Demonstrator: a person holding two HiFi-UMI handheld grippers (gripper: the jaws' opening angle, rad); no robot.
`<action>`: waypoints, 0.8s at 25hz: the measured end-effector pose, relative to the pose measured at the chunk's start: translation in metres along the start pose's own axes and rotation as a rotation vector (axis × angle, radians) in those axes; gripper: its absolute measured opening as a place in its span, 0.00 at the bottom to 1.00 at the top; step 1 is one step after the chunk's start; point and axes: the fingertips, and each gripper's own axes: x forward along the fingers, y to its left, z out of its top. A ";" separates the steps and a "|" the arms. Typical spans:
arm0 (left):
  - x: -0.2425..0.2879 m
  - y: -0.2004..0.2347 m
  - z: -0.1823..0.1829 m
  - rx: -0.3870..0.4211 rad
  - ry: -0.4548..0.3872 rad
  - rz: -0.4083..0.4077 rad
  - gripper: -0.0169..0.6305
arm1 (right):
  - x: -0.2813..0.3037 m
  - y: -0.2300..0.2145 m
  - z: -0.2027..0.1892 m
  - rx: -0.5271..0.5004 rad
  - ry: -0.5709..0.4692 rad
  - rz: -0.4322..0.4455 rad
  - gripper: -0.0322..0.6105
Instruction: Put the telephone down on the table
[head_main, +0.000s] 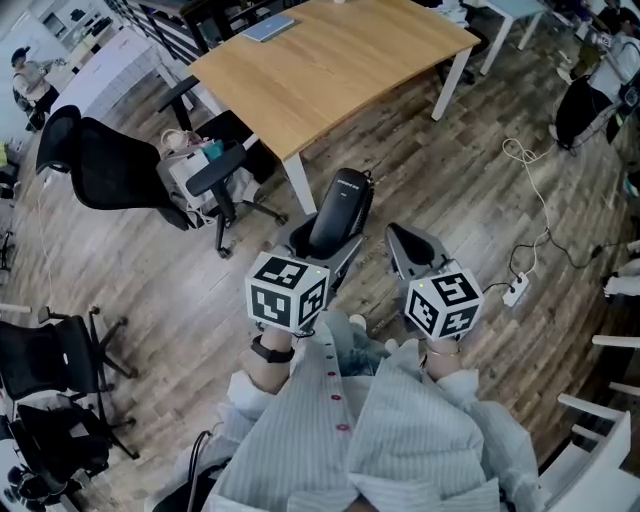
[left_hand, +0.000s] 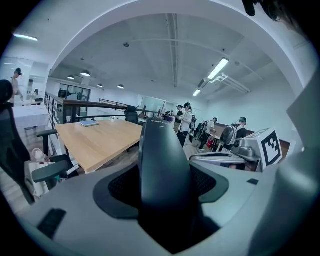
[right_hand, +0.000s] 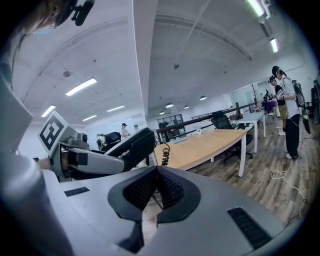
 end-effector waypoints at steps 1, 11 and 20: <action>-0.001 0.001 -0.001 -0.005 -0.001 0.004 0.50 | 0.000 0.002 -0.002 -0.003 0.008 0.008 0.10; 0.014 0.023 -0.004 -0.040 0.005 0.024 0.50 | 0.025 -0.004 -0.015 -0.003 0.064 0.038 0.10; 0.071 0.084 0.034 -0.032 0.021 0.014 0.50 | 0.100 -0.042 0.012 0.023 0.073 0.040 0.10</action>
